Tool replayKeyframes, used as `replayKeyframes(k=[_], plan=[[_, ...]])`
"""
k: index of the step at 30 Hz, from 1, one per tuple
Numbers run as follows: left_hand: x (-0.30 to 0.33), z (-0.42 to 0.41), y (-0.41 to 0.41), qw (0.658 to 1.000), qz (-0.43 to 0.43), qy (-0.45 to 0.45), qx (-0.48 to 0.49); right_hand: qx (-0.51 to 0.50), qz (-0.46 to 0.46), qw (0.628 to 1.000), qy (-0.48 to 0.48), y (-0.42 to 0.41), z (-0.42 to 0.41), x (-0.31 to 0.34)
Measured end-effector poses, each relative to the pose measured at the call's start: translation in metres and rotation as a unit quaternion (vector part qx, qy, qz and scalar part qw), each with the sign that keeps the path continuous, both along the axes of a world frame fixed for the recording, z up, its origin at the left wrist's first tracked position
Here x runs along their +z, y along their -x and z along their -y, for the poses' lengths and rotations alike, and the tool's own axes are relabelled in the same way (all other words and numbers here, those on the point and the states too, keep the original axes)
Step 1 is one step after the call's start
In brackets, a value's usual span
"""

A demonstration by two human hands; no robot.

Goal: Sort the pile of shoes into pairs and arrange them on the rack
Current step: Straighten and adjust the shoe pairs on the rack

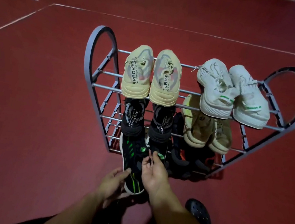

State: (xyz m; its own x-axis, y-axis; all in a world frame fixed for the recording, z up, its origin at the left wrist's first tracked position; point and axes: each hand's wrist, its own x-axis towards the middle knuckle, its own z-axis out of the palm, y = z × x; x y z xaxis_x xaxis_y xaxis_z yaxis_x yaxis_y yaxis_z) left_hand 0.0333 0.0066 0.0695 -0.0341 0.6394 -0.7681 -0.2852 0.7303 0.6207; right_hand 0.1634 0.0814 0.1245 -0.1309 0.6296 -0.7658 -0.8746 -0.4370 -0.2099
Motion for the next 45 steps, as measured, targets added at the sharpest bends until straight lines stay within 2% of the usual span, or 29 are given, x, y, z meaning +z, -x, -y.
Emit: replayKeyframes(k=[5, 12, 17, 22, 23, 24, 25, 28, 29, 30, 31, 32, 34, 36, 41, 45], plan=[[-0.006, -0.022, -0.010, 0.996, 0.039, -0.053, 0.056, 0.023, -0.014, 0.997, -0.079, 0.000, -0.022, -0.024], [-0.019, -0.062, 0.009, 0.995, 0.006, -0.057, 0.081, 0.084, -0.015, 0.988, -0.131, 0.009, -0.045, -0.042], [-0.026, -0.085, 0.019, 0.995, 0.003, -0.058, 0.085, 0.196, 0.062, 0.965, -0.163, 0.009, -0.056, -0.044], [-0.032, -0.078, 0.014, 0.991, 0.054, -0.061, 0.109, 0.217, 0.194, 0.944, -0.156, 0.012, -0.043, -0.061], [-0.032, -0.076, 0.011, 0.988, 0.068, -0.061, 0.124, 0.238, 0.248, 0.925, -0.163, 0.014, -0.040, -0.065], [-0.033, -0.074, 0.008, 0.985, 0.086, -0.056, 0.140, 0.272, 0.321, 0.890, -0.175, 0.014, -0.036, -0.068], [-0.032, -0.072, 0.004, 0.981, 0.106, -0.045, 0.154, 0.312, 0.410, 0.835, -0.191, 0.015, -0.032, -0.071], [-0.035, -0.066, -0.008, 0.964, 0.181, -0.008, 0.192, 0.395, 0.649, 0.616, -0.210, 0.012, -0.023, -0.078], [-0.036, -0.065, -0.011, 0.959, 0.196, -0.003, 0.206, 0.401, 0.693, 0.567, -0.193, 0.010, -0.020, -0.080], [-0.038, -0.063, -0.013, 0.955, 0.203, -0.001, 0.215, 0.401, 0.718, 0.543, -0.173, 0.009, -0.018, -0.080], [-0.039, -0.063, -0.015, 0.952, 0.212, -0.003, 0.220, 0.397, 0.724, 0.543, -0.155, 0.008, -0.016, -0.080], [-0.042, -0.062, -0.016, 0.949, 0.226, -0.004, 0.222, 0.393, 0.715, 0.560, -0.147, 0.007, -0.015, -0.081], [-0.047, -0.060, -0.017, 0.947, 0.243, 0.007, 0.210, 0.381, 0.671, 0.614, -0.164, 0.007, -0.015, -0.083], [-0.050, -0.059, -0.018, 0.954, 0.241, 0.021, 0.178, 0.371, 0.633, 0.651, -0.193, 0.005, -0.016, -0.086], [-0.055, -0.056, -0.019, 0.954, 0.247, 0.025, 0.166, 0.381, 0.620, 0.661, -0.183, -0.005, -0.014, -0.094], [-0.063, -0.056, -0.017, 0.965, 0.202, 0.033, 0.165, 0.358, 0.610, 0.684, -0.177, -0.011, -0.016, -0.092]])
